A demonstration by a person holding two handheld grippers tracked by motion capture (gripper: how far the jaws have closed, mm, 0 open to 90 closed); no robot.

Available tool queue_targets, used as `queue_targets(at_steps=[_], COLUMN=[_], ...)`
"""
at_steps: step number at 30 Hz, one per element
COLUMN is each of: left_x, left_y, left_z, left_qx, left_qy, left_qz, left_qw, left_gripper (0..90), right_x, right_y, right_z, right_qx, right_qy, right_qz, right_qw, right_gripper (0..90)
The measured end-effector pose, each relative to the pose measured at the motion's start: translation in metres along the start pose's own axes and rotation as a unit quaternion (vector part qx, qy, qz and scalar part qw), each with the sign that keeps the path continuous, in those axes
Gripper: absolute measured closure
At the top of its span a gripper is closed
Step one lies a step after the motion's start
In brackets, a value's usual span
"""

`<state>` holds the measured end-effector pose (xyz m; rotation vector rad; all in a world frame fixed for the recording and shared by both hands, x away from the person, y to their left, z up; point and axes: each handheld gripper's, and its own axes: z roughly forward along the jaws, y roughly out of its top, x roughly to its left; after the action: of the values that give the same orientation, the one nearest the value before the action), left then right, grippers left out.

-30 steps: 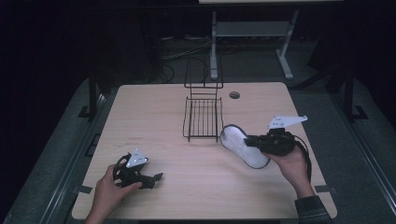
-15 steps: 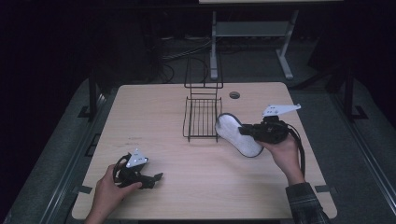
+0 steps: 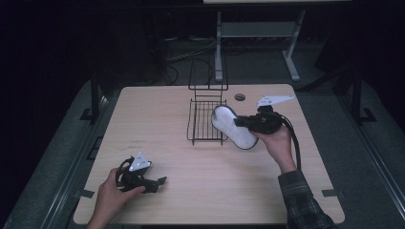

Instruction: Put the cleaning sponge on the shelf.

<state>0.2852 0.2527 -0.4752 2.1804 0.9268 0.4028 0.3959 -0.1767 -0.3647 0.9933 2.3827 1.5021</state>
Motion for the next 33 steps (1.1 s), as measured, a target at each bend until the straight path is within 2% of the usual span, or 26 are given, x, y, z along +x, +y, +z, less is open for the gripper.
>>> queue_targets(at_steps=[13, 19, 22, 24, 29, 33], left_x=[0.000, 0.000, 0.000, 0.000, 0.000, 0.000], left_y=[0.000, 0.000, 0.000, 0.000, 0.000, 0.000], left_z=[0.000, 0.000, 0.000, 0.000, 0.000, 0.000], left_qx=[0.000, 0.000, 0.000, 0.000, 0.000, 0.000], left_qy=[0.000, 0.000, 0.000, 0.000, 0.000, 0.000], left_qz=[0.000, 0.000, 0.000, 0.000, 0.000, 0.001], left_qw=[1.0000, 1.0000, 1.0000, 1.0000, 1.0000, 1.0000], left_gripper=[12.8, 12.8, 12.8, 12.8, 12.8, 12.8], right_x=[-0.012, -0.016, -0.016, -0.017, -0.018, -0.018], right_y=[0.023, 0.030, 0.034, 0.036, 0.042, 0.045], right_z=[0.034, 0.052, 0.061, 0.067, 0.083, 0.094], right_qx=[0.003, 0.000, 0.012, 0.011, 0.014, 0.026], right_qy=[-0.002, -0.001, -0.003, -0.005, 0.000, 0.001], right_qz=[0.020, 0.019, 0.026, 0.020, 0.026, 0.027], right_qw=[0.9998, 0.9998, 0.9996, 0.9997, 0.9996, 0.9993], right_gripper=[80.8, 80.8, 80.8, 80.7, 80.6, 80.6])
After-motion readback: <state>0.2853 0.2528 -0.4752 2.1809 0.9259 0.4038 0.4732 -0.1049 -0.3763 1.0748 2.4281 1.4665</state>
